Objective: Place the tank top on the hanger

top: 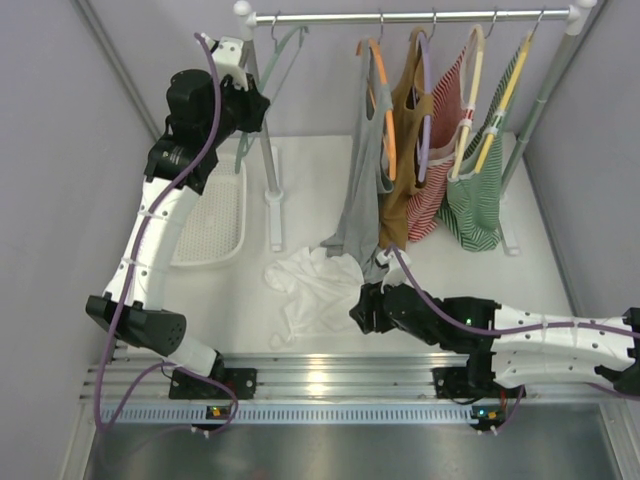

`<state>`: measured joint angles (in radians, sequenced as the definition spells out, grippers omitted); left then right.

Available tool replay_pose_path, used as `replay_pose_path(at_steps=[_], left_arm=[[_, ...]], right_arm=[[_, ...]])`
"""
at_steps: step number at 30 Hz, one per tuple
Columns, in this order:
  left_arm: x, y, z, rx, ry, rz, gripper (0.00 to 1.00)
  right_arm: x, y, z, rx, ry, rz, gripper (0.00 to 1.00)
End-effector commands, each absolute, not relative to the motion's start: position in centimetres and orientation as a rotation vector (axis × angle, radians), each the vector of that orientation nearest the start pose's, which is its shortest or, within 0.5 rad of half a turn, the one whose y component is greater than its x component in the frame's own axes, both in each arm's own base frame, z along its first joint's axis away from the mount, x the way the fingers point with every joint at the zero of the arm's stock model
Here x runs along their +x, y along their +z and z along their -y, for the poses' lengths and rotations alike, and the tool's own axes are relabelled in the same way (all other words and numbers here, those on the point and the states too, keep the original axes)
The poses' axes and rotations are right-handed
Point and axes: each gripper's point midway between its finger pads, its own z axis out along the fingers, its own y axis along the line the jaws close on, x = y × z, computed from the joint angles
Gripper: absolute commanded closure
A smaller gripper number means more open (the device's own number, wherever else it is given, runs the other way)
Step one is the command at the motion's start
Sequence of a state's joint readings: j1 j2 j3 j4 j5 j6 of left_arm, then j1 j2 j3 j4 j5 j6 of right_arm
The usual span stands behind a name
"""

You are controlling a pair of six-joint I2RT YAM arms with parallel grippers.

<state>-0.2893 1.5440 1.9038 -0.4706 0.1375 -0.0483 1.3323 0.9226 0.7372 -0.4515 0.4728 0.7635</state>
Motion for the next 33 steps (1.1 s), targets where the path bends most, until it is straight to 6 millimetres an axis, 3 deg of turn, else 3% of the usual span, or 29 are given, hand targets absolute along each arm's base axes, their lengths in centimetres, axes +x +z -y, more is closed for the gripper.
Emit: replay_pose_path(at_steps=[1, 3, 15, 16, 33], left_arm=[[43.3, 47.5, 14.9, 0.301, -0.333, -1.599, 0.96], [43.2, 48.1, 15.0, 0.314, -0.334, -1.582, 1.0], [42.6, 51.7, 15.8, 0.25, -0.438, -1.44, 1.0], [42.2, 52.7, 15.8, 0.239, -0.453, -1.404, 1.0], [40.1, 52.3, 17.1, 0.273, -0.574, -1.384, 1.0]], right_arm=[[12.4, 17.6, -26.9, -0.314, 0.731, -2.164, 0.47], [12.3, 17.5, -26.8, -0.313, 0.732, -2.167, 0.47], [12.4, 17.6, -27.0, -0.311, 0.728, -2.166, 0.47], [12.4, 17.4, -27.0, -0.314, 0.725, -2.17, 0.47], [12.5, 17.5, -26.2, -0.307, 0.713, -2.161, 0.47]])
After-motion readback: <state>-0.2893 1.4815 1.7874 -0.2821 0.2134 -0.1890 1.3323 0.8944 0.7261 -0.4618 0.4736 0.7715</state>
